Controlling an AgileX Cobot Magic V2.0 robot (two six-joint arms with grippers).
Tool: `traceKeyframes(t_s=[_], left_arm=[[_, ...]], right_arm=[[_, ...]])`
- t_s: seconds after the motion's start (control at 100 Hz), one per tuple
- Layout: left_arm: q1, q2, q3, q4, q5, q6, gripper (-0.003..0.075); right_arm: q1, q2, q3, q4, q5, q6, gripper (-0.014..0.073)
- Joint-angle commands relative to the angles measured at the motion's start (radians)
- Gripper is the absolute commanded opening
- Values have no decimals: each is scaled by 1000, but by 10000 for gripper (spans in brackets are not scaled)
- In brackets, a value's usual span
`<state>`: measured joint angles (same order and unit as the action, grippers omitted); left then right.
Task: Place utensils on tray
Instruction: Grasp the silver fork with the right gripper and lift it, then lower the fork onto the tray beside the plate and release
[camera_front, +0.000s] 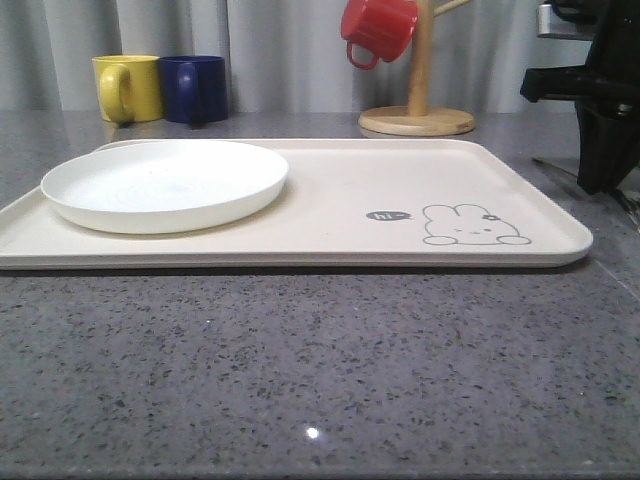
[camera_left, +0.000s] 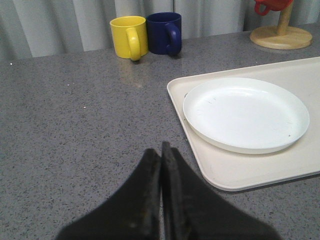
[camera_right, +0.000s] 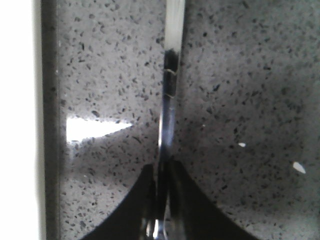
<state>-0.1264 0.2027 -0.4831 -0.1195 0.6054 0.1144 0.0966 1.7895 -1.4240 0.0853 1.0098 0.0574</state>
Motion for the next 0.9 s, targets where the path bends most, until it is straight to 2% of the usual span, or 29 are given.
traceKeyframes(t_s=[0.0,0.08,0.36,0.62,0.76,0.89], left_arm=[[-7,12,-23,-12,-77,-8,-19],[-7,12,-23,-12,-77,-8,-19],[-7,12,-23,-12,-77,-8,-19],[-7,12,-23,-12,-77,-8,-19],[-7,12,-23,-12,-77,-8,-19],[-7,12,-23,-12,-77,-8,-19]], right_arm=[[2,-47,-35,5,-10,-8,-25],[2,-47,-35,5,-6,-8,-88],[25,-96,-131,7,51,-8,-81],[195,-114,-216,6,111,-3,-71],[314,-79,-227,6,95,110,-71],[393,-21,-235,6,32,275,-71]])
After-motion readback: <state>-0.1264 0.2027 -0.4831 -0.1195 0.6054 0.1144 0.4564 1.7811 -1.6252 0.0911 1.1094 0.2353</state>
